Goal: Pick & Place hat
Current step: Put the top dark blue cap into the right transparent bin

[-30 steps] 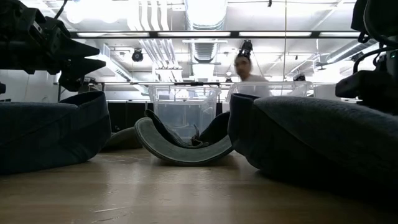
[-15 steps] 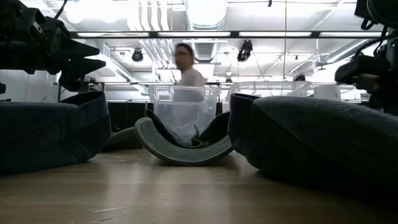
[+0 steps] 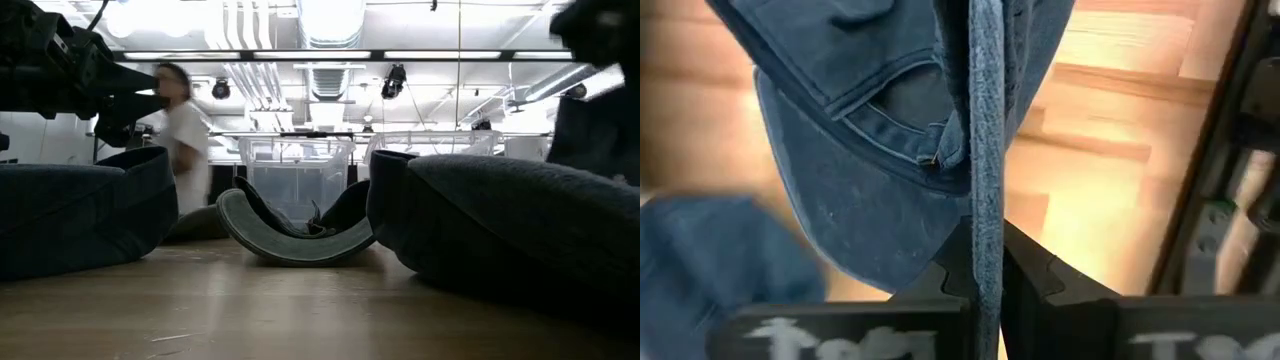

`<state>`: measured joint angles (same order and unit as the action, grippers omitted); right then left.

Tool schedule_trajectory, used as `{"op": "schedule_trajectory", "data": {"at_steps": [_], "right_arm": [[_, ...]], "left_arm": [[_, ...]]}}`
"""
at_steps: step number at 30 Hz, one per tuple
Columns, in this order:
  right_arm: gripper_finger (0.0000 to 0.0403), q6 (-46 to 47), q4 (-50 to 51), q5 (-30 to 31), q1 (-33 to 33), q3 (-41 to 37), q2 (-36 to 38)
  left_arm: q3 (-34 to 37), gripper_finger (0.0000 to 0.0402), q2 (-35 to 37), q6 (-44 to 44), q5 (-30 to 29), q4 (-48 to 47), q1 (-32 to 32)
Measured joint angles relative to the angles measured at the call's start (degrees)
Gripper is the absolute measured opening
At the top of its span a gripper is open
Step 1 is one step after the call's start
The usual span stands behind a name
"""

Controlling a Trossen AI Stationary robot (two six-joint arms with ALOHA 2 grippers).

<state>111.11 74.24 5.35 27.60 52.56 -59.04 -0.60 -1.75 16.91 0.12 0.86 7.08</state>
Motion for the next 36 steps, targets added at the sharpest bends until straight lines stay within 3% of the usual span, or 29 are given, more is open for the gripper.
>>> {"op": "schedule_trajectory", "data": {"at_steps": [7,13,25,36], "right_arm": [[0.0013,-6.65,14.89,-4.97,0.04,18.93,-4.12],[0.0013,-12.46,15.82,-4.91,0.04,31.11,-8.64],[0.0013,-33.32,13.29,7.67,0.04,37.11,-15.94],[0.0013,-69.38,-8.53,26.9,1.64,36.13,-14.27]], "left_arm": [[0.0,0.017,0.01,0.0,0.0,0.0,-0.01],[0.0,0.017,0.01,0.0,0.0,0.0,-0.01],[0.0,0.017,-0.01,0.0,0.0,0.0,0.01],[0.0,0.017,-0.01,0.0,0.02,0.0,0.01]]}}
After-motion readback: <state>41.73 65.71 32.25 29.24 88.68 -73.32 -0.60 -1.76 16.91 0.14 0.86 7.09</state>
